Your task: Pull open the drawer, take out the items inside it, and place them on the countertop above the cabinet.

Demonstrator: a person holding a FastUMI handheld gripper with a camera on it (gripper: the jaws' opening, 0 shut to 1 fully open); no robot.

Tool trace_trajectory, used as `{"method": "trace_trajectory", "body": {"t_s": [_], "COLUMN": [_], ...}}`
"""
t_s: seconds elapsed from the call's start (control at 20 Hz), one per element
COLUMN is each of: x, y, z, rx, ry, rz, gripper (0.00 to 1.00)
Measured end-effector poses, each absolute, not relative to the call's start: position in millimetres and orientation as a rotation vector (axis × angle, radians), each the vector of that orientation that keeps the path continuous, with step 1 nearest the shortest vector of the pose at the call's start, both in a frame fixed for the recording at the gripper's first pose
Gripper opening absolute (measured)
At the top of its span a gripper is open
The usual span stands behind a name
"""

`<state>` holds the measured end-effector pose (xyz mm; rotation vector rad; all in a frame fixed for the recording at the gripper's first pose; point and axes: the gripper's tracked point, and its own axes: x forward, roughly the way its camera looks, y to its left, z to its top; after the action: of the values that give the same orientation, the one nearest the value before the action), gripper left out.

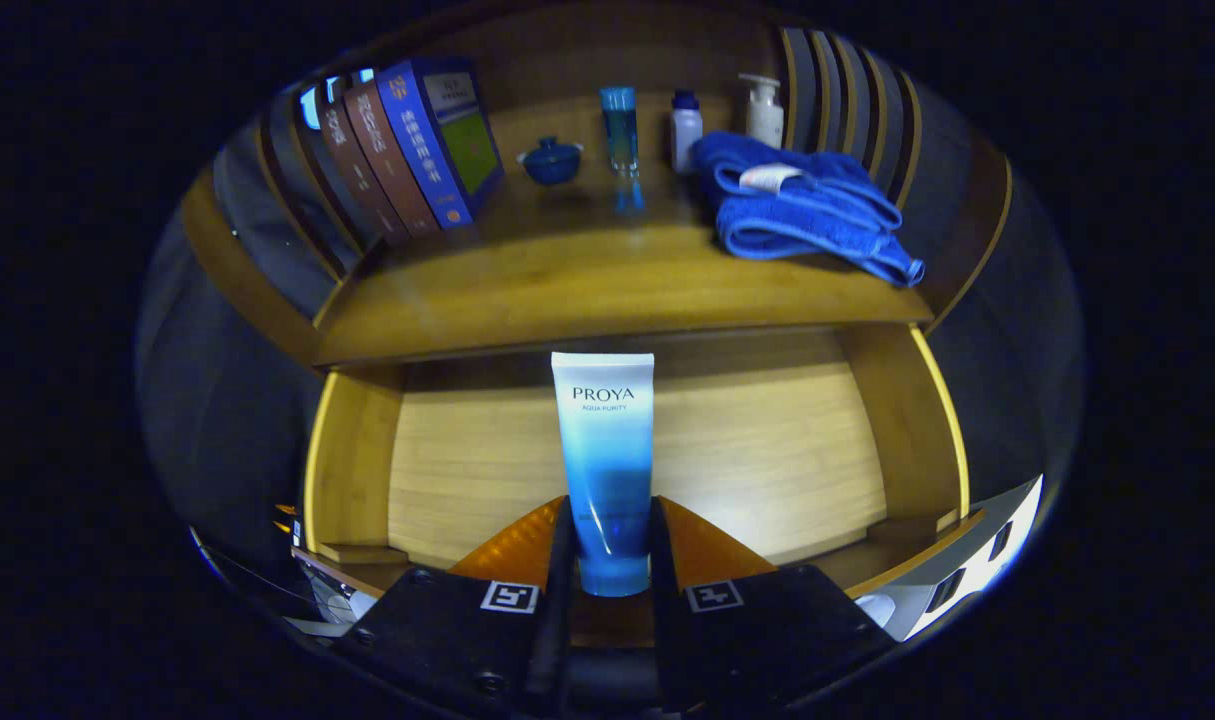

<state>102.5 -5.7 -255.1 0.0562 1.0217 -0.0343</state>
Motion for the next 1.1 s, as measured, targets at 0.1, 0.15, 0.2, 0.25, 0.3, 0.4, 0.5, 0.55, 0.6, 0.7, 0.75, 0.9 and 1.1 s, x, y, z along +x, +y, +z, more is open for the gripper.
{"method": "trace_trajectory", "body": {"t_s": [0.1, 0.15, 0.2, 0.25, 0.3, 0.4, 0.5, 0.55, 0.6, 0.7, 0.75, 0.9, 1.1], "x": [123.1, 134.5, 147.8, 163.8, 180.1, 211.7, 236.3, 246.2, 256.9, 272.3, 279.7, 292.5, 302.2], "y": [-1.9, -1.4, -1.7, -0.9, -0.3, 1.4, 2.2, 3.9, 2.5, 1.4, 0.9, 0.5, -3.6], "z": [-234.1, -228.5, -221.3, -215.7, -211.7, -208.6, -219.5, -223.5, -228.9, -239.9, -244.3, -254.7, -258.1], "rx": [0.049, 0.042, 0.030, 0.024, 0.022, 0.026, 0.027, 0.029, 0.023, 0.008, 0.011, 0.018, 0.030], "ry": [0.971, 0.954, 0.940, 0.927, 0.916, 0.905, 0.928, 0.944, 0.956, 0.972, 0.976, 0.985, 0.964], "rz": [-0.025, -0.026, -0.027, -0.028, -0.029, -0.026, -0.026, -0.027, -0.032, -0.043, -0.045, -0.044, -0.038], "gripper": [0.39, 0.39, 0.39, 0.39, 0.39, 0.39, 0.39, 0.39, 0.39, 0.39, 0.39, 0.40, 0.66]}}
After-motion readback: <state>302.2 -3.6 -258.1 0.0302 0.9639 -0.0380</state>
